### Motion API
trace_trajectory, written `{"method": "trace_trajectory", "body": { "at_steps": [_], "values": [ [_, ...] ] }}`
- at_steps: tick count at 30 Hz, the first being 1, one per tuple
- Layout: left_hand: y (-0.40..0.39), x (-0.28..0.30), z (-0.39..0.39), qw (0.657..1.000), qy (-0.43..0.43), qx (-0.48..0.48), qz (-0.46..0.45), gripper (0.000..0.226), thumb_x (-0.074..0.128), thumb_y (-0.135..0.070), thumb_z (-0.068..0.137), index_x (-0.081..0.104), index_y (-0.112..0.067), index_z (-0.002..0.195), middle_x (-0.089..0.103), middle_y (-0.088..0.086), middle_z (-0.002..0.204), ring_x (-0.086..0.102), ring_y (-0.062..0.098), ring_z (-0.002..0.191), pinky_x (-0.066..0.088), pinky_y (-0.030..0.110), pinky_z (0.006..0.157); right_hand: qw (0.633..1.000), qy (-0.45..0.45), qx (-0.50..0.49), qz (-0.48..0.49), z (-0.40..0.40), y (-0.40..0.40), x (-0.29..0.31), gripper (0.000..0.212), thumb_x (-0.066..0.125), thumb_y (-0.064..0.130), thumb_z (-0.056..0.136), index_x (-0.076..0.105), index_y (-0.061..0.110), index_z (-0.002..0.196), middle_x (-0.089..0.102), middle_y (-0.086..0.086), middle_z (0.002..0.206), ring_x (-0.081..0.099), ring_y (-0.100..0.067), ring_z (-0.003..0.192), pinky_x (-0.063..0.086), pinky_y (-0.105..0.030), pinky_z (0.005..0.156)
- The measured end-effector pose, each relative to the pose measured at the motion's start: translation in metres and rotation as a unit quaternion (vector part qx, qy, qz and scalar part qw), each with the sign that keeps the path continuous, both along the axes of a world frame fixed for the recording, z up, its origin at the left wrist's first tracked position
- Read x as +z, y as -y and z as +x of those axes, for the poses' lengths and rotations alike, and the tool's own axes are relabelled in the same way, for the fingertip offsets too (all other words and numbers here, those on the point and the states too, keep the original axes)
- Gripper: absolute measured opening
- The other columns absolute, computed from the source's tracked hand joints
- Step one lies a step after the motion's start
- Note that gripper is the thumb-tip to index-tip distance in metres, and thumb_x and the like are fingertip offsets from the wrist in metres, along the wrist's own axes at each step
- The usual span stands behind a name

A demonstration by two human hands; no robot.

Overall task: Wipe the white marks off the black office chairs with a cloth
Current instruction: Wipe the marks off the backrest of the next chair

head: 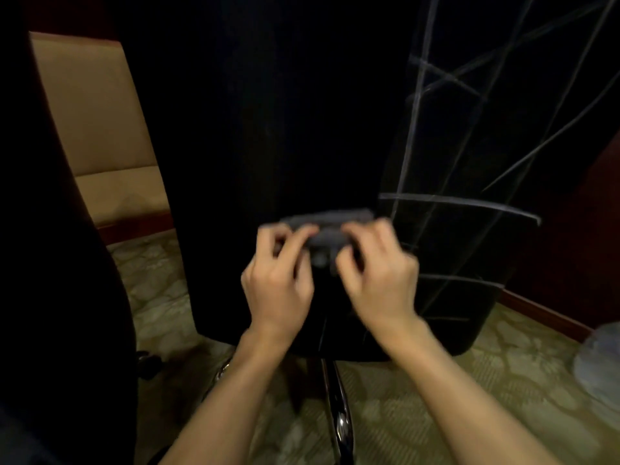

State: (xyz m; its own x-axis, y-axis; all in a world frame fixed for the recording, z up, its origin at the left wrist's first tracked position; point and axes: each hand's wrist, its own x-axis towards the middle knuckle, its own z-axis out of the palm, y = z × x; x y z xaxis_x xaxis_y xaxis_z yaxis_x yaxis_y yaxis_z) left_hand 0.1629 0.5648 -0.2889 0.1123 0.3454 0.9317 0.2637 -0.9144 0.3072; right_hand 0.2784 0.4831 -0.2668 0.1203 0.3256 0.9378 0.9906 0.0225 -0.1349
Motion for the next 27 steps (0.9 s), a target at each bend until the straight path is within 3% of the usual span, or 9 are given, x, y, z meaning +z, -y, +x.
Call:
{"method": "trace_trajectory", "body": {
  "at_steps": [4, 7, 11, 19, 22, 27],
  "values": [
    [-0.002, 0.051, 0.009, 1.000, 0.012, 0.013, -0.003, 0.033, 0.056, -0.012, 0.089, 0.069, -0.014, 0.119, 0.055, 0.010, 0.107, 0.058, 0.016, 0.080, 0.051, 0.033, 0.065, 0.999, -0.016, -0.022, 0.047, 0.000, -0.006, 0.046, 0.023, 0.061, 0.014, 0.085, 0.069, 0.004, 0.104, 0.063, -0.015, 0.098, 0.064, -0.031, 0.068, 0.052, -0.037, 0.050],
    [-0.008, 0.013, 0.006, 1.000, -0.024, 0.016, 0.011, 0.034, 0.054, -0.013, 0.090, 0.062, -0.021, 0.122, 0.049, 0.005, 0.112, 0.059, 0.019, 0.082, 0.052, 0.036, 0.064, 1.000, 0.001, -0.009, 0.026, 0.003, -0.007, 0.006, 0.024, 0.061, 0.014, 0.087, 0.068, 0.001, 0.105, 0.063, -0.016, 0.099, 0.066, -0.031, 0.067, 0.054, -0.038, 0.050],
    [-0.014, -0.060, -0.001, 0.998, -0.039, 0.028, -0.032, 0.035, 0.053, -0.016, 0.090, 0.056, -0.027, 0.123, 0.046, -0.001, 0.110, 0.057, 0.014, 0.081, 0.050, 0.031, 0.065, 0.999, -0.024, -0.009, -0.023, 0.000, -0.009, -0.060, 0.023, 0.059, 0.016, 0.087, 0.067, 0.005, 0.107, 0.063, -0.011, 0.097, 0.066, -0.028, 0.063, 0.054, -0.035, 0.049],
    [-0.007, -0.113, -0.019, 0.988, -0.093, 0.033, -0.115, 0.030, 0.053, -0.022, 0.093, 0.059, -0.027, 0.121, 0.050, -0.003, 0.110, 0.059, 0.011, 0.085, 0.056, 0.034, 0.059, 0.990, -0.076, -0.007, -0.119, -0.016, -0.008, -0.122, 0.024, 0.056, 0.019, 0.087, 0.069, 0.006, 0.104, 0.062, -0.005, 0.094, 0.063, -0.019, 0.056, 0.051, -0.029, 0.048],
    [0.000, -0.094, -0.023, 0.990, -0.062, 0.015, -0.123, 0.028, 0.054, -0.019, 0.093, 0.068, -0.019, 0.117, 0.052, 0.000, 0.106, 0.058, 0.012, 0.084, 0.056, 0.039, 0.060, 0.989, -0.086, 0.000, -0.119, -0.024, 0.000, -0.102, 0.027, 0.055, 0.021, 0.088, 0.069, 0.007, 0.106, 0.062, -0.005, 0.098, 0.065, -0.021, 0.060, 0.051, -0.029, 0.051],
    [0.003, -0.009, -0.002, 0.995, 0.039, -0.024, -0.094, 0.030, 0.053, -0.012, 0.091, 0.072, -0.012, 0.115, 0.051, 0.005, 0.104, 0.057, 0.013, 0.087, 0.056, 0.038, 0.062, 0.999, -0.054, 0.005, -0.006, -0.014, 0.000, -0.011, 0.024, 0.059, 0.017, 0.087, 0.070, 0.005, 0.106, 0.064, -0.012, 0.098, 0.065, -0.028, 0.068, 0.052, -0.035, 0.053]
  ]
}}
